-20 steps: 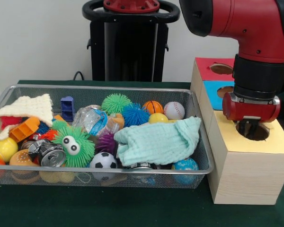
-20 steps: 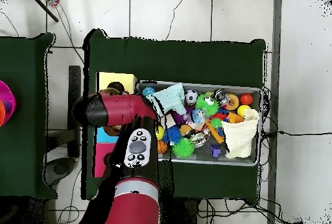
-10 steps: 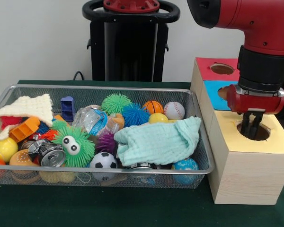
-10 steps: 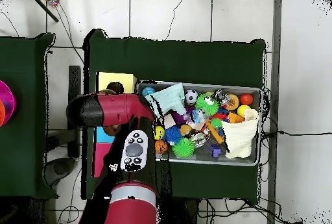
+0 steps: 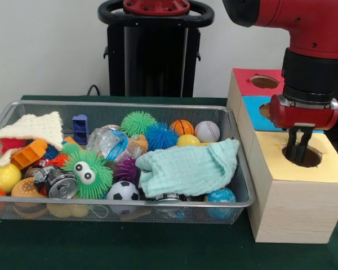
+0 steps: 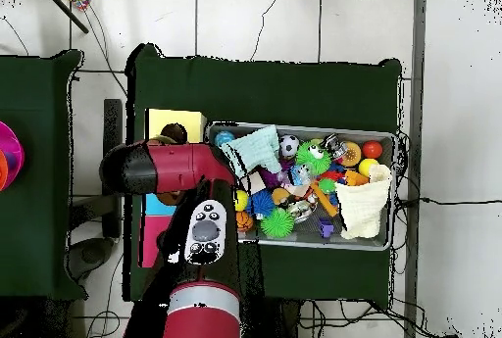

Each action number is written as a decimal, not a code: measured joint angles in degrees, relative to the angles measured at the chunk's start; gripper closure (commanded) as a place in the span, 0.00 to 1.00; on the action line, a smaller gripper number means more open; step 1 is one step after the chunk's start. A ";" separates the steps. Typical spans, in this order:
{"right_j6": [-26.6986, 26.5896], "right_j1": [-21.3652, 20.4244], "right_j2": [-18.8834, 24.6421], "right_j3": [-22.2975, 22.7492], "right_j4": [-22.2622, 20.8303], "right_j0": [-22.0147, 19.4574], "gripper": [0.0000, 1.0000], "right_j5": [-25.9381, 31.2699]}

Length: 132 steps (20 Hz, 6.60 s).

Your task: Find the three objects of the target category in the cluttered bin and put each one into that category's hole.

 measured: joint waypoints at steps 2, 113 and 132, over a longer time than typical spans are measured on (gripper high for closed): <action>0.00 -0.29 0.02 0.22 0.00 -0.02 1.00 0.01; 0.00 -15.66 19.88 22.20 -20.13 -42.10 1.00 -0.77; 0.00 -10.50 24.61 19.37 -26.13 -44.91 1.00 -0.78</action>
